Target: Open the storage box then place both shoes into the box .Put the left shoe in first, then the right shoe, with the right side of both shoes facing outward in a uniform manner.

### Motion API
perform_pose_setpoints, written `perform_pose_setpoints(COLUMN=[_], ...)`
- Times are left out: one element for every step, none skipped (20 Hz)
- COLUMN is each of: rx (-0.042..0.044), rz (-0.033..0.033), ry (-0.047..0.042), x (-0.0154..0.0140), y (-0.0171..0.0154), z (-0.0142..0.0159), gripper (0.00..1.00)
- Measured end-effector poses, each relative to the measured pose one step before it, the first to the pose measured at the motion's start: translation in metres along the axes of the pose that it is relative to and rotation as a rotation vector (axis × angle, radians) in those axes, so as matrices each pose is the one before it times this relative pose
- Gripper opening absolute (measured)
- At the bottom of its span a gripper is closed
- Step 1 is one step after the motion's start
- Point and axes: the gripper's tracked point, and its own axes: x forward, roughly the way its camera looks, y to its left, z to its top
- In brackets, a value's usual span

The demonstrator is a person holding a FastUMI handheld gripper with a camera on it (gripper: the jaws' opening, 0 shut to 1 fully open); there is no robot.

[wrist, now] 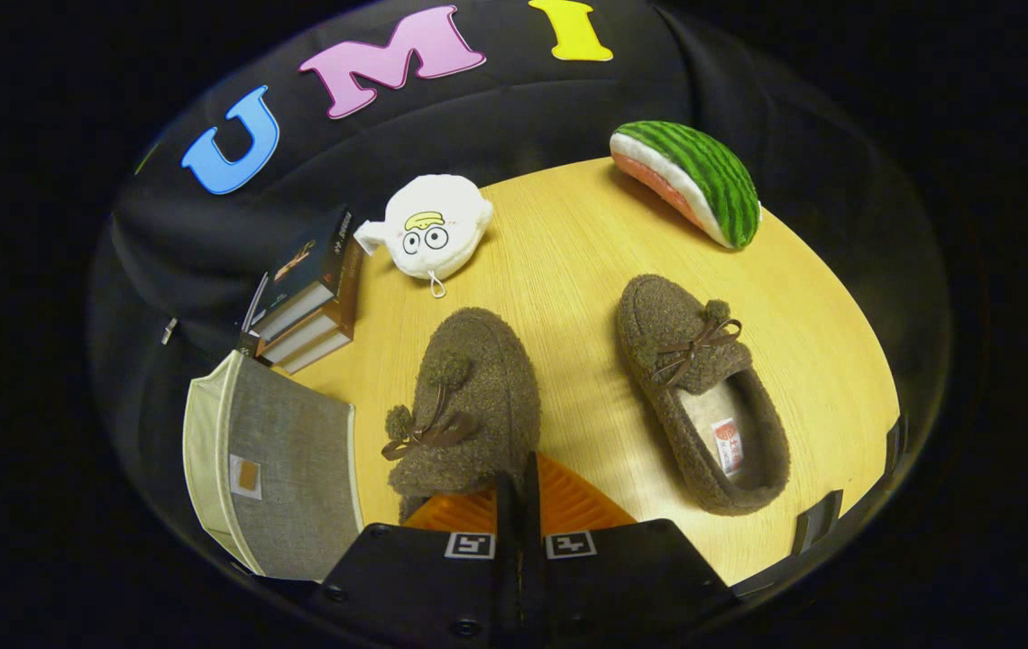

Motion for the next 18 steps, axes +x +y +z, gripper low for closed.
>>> perform_pose_setpoints(rx=[-0.00613, -0.00007, 0.01144, 0.02175, 0.0354, 0.04042, 0.03324, 0.02156, 0.01396, 0.00973, 0.01332, 0.00914, 0.00303, -0.0026, -0.00904, -0.01451, -0.01324, -0.00385], rz=[0.01543, 0.02129, 0.02772, 0.02493, 0.03084, 0.0343, 0.03415, 0.02796, 0.02619, 0.02011, 0.01168, 0.01336, 0.01646, 0.01424, 0.01385, 0.01424, 0.01193, 0.00307], ry=[-0.00519, -0.01096, -0.0115, -0.00672, -0.00592, -0.00648, -0.00508, -0.00292, -0.004, -0.00113, -0.00006, 0.00457, 0.00842, 0.00744, 0.00753, 0.01029, 0.00792, 0.02087], x=[-0.00971, -0.01155, -0.01088, -0.00992, -0.00948, -0.00812, -0.00561, -0.0051, -0.00271, 0.00017, 0.00007, 0.00128, 0.00257, 0.00356, 0.00438, 0.00497, 0.00633, 0.00992], y=[0.00545, 0.00829, 0.01046, 0.01026, 0.01244, 0.01494, 0.01478, 0.01426, 0.01251, 0.01223, 0.01149, 0.01224, 0.01295, 0.01211, 0.01367, 0.01288, 0.01281, 0.01054], z=[0.00189, 0.00423, 0.0061, 0.00497, 0.00652, 0.00778, 0.00655, 0.00522, 0.0033, 0.00203, 0.00007, -0.0019, -0.00412, -0.00398, -0.00442, -0.00427, -0.00563, -0.00794], gripper=[0.06, 0.06, 0.06, 0.06, 0.05, 0.06, 0.05, 0.06, 0.05, 0.05, 0.05, 0.06, 0.06, 0.05, 0.05, 0.05, 0.05, 0.05])
